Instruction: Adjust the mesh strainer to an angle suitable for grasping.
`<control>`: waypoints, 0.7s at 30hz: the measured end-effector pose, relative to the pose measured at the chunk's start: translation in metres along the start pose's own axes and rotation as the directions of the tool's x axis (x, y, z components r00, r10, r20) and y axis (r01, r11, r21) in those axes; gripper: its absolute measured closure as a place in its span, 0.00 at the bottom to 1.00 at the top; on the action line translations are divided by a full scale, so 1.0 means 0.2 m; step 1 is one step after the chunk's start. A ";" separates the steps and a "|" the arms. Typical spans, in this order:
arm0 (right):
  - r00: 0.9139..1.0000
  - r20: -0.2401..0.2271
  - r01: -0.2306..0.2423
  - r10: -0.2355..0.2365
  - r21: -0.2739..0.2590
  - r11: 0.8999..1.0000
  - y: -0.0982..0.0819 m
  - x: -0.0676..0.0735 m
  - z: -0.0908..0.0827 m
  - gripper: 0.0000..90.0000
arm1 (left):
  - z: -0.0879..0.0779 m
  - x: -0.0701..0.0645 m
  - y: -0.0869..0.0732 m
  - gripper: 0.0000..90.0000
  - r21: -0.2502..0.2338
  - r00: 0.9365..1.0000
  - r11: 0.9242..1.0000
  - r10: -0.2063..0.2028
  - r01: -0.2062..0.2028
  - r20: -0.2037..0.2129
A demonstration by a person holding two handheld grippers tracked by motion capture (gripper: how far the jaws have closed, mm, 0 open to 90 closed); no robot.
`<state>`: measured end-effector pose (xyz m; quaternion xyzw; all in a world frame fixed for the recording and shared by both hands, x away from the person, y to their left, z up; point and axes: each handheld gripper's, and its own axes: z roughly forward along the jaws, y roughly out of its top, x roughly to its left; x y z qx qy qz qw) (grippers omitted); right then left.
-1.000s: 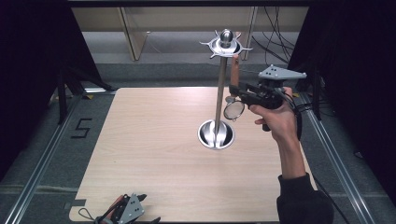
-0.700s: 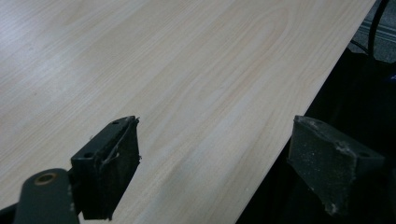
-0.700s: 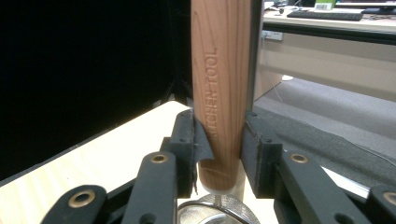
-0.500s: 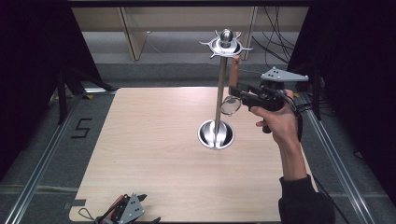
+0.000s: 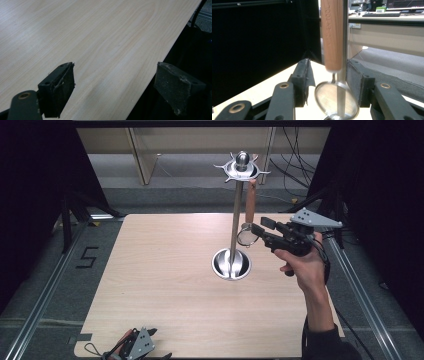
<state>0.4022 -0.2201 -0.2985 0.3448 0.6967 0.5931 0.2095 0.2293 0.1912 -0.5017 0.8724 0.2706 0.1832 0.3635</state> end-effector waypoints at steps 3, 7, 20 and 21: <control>1.000 -0.016 -0.020 0.020 0.001 1.000 -0.04 -0.01 -0.04 0.59 | 0.00 0.00 0.00 0.17 -0.006 1.000 1.000 -0.003 0.003 0.003; 0.999 -0.023 -0.030 0.030 0.002 1.000 -0.06 -0.02 -0.05 0.59 | 0.00 0.00 0.00 0.17 0.004 1.000 1.000 0.012 -0.012 0.001; 0.999 0.016 -0.039 0.038 0.049 0.998 -0.14 -0.06 -0.04 0.51 | -0.01 0.00 0.01 0.17 0.004 1.000 1.000 0.017 -0.017 -0.004; 0.999 0.005 -0.052 0.051 0.052 0.997 -0.15 -0.05 -0.04 0.50 | 0.00 0.00 0.00 0.17 -0.015 1.000 1.000 -0.009 0.009 0.003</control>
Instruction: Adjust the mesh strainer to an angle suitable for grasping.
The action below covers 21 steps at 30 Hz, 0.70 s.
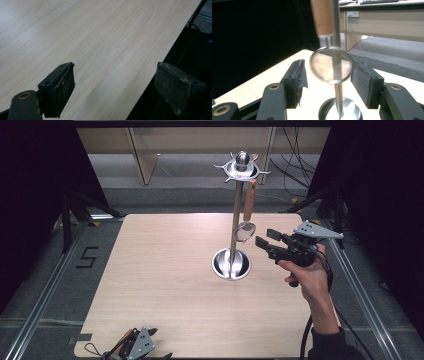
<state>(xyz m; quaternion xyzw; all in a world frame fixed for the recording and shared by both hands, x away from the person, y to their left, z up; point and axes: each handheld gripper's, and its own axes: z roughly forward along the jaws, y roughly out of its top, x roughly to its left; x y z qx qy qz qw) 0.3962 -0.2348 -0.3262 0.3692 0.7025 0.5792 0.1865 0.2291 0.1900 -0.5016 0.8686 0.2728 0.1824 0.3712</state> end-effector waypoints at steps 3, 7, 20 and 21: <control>1.000 -0.001 0.005 -0.005 0.005 1.000 -0.01 0.01 0.01 0.50 | -0.01 0.01 0.00 0.17 0.022 1.000 0.999 0.023 -0.023 -0.002; 1.000 -0.006 0.012 -0.012 0.016 1.000 -0.02 0.03 0.03 0.49 | 0.00 0.00 0.00 0.17 -0.012 1.000 1.000 -0.013 0.013 0.006; 0.999 -0.013 0.048 -0.048 0.044 0.998 -0.07 0.05 0.07 0.48 | -0.01 0.01 0.01 0.17 0.017 1.000 1.000 0.016 -0.016 -0.003; 0.999 -0.018 0.029 -0.028 0.063 0.998 -0.07 0.06 0.07 0.48 | 0.00 0.01 0.01 0.17 0.009 1.000 1.000 0.004 -0.004 -0.002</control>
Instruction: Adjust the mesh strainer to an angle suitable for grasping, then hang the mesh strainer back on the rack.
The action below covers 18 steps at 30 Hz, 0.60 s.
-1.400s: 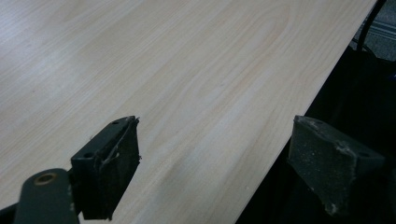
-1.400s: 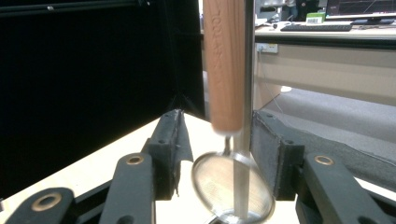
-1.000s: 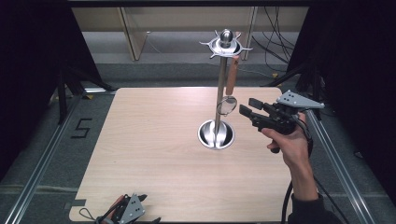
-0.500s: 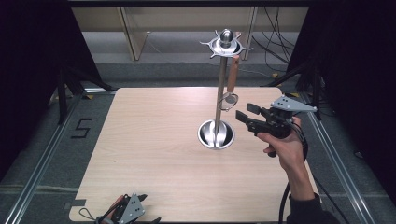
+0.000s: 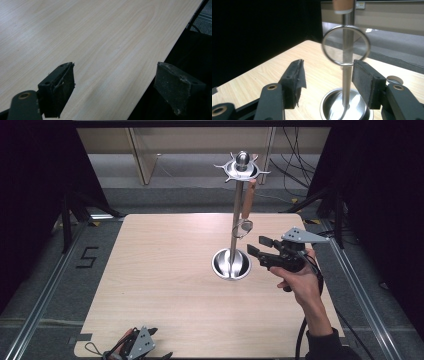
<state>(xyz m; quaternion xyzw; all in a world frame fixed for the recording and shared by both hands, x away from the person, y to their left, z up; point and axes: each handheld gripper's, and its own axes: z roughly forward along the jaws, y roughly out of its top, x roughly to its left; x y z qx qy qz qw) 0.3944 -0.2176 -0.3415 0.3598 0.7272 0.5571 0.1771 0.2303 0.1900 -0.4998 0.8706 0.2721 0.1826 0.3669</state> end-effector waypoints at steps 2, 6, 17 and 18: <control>1.000 0.008 0.018 -0.018 -0.005 1.000 -0.01 0.00 0.00 0.48 | 0.00 0.00 0.00 0.17 0.010 1.000 1.000 0.017 -0.017 -0.005; 1.000 -0.003 0.015 -0.015 0.010 1.000 -0.02 0.02 0.01 0.48 | 0.00 -0.01 -0.01 0.17 -0.021 1.000 0.999 -0.026 0.027 0.010; 0.999 -0.026 0.025 -0.023 0.089 0.996 -0.12 0.06 0.02 0.47 | 0.00 -0.01 -0.01 0.17 -0.017 1.000 1.000 -0.019 0.019 -0.001; 0.999 -0.022 0.037 -0.035 0.094 0.995 -0.12 0.05 0.02 0.47 | 0.00 0.00 -0.01 0.17 -0.013 1.000 1.000 -0.006 0.006 -0.010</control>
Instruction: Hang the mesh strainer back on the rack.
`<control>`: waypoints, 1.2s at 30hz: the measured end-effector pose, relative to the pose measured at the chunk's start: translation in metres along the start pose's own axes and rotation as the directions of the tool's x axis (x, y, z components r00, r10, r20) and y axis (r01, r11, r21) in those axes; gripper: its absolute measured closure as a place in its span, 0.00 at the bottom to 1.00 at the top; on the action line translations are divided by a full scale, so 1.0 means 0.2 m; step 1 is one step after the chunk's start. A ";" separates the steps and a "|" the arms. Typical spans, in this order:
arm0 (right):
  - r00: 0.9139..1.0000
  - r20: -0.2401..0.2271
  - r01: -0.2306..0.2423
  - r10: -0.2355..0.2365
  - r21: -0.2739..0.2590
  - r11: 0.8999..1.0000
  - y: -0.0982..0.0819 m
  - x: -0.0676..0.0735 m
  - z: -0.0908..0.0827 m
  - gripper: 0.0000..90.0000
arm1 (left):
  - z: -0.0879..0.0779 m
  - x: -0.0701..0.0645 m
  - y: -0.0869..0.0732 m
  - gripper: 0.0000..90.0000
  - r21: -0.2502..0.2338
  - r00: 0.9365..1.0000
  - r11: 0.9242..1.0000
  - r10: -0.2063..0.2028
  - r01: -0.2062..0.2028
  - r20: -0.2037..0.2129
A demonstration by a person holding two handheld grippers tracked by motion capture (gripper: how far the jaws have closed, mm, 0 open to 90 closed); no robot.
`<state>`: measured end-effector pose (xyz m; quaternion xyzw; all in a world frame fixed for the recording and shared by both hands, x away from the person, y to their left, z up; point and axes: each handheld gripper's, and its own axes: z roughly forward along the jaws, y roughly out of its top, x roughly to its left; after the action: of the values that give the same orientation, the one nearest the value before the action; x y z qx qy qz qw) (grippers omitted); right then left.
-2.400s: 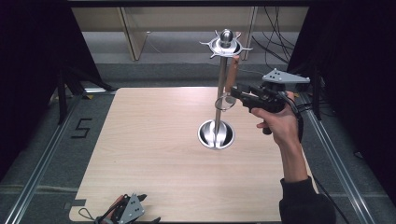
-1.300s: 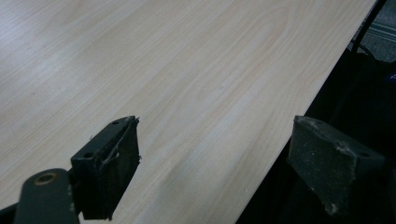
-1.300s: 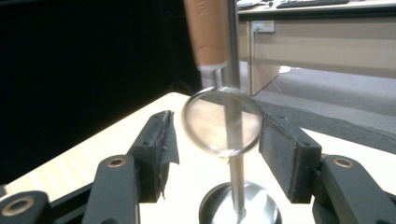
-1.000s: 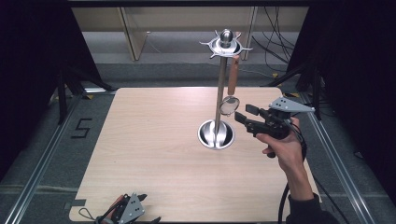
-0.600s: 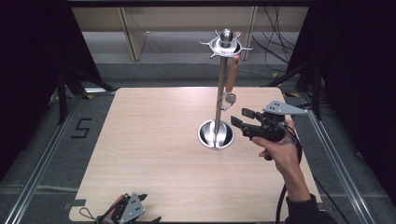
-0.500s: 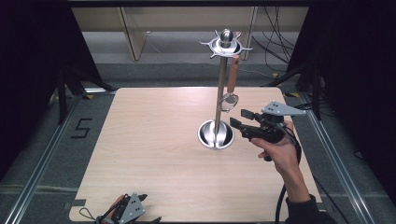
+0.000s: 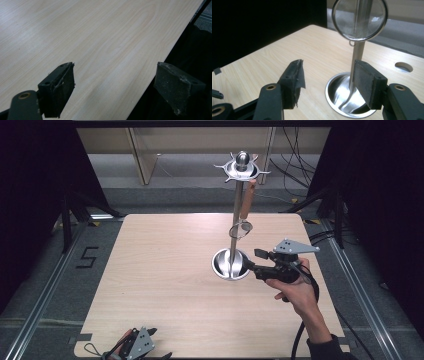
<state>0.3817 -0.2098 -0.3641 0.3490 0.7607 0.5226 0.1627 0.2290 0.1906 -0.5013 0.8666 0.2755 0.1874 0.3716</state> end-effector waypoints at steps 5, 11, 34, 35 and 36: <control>1.000 -0.001 0.008 -0.008 0.017 1.000 -0.02 0.00 0.02 0.47 | 0.00 -0.01 0.00 0.17 -0.008 1.000 1.000 -0.005 0.005 0.015; 1.000 0.001 0.016 -0.016 0.030 0.999 -0.04 0.01 0.01 0.46 | 0.00 0.00 0.01 0.17 -0.005 1.000 1.000 0.008 -0.008 0.007; 1.000 -0.002 -0.028 0.029 0.053 0.998 -0.12 0.00 0.01 0.43 | -0.01 0.00 0.01 0.17 0.017 0.999 0.999 0.038 -0.038 0.007; 1.000 0.009 -0.025 0.025 0.067 0.997 -0.12 0.00 0.00 0.43 | -0.01 0.00 0.01 0.17 0.018 0.999 0.999 0.039 -0.039 0.007; 1.000 0.005 -0.011 0.010 0.052 0.999 -0.13 -0.01 0.01 0.43 | -0.01 0.00 0.01 0.17 0.016 0.999 0.999 0.036 -0.036 0.006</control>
<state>0.3740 -0.2153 -0.3878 0.3585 0.7718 0.5025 0.1528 0.2285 0.1906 -0.4986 0.8749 0.2602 0.1892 0.3621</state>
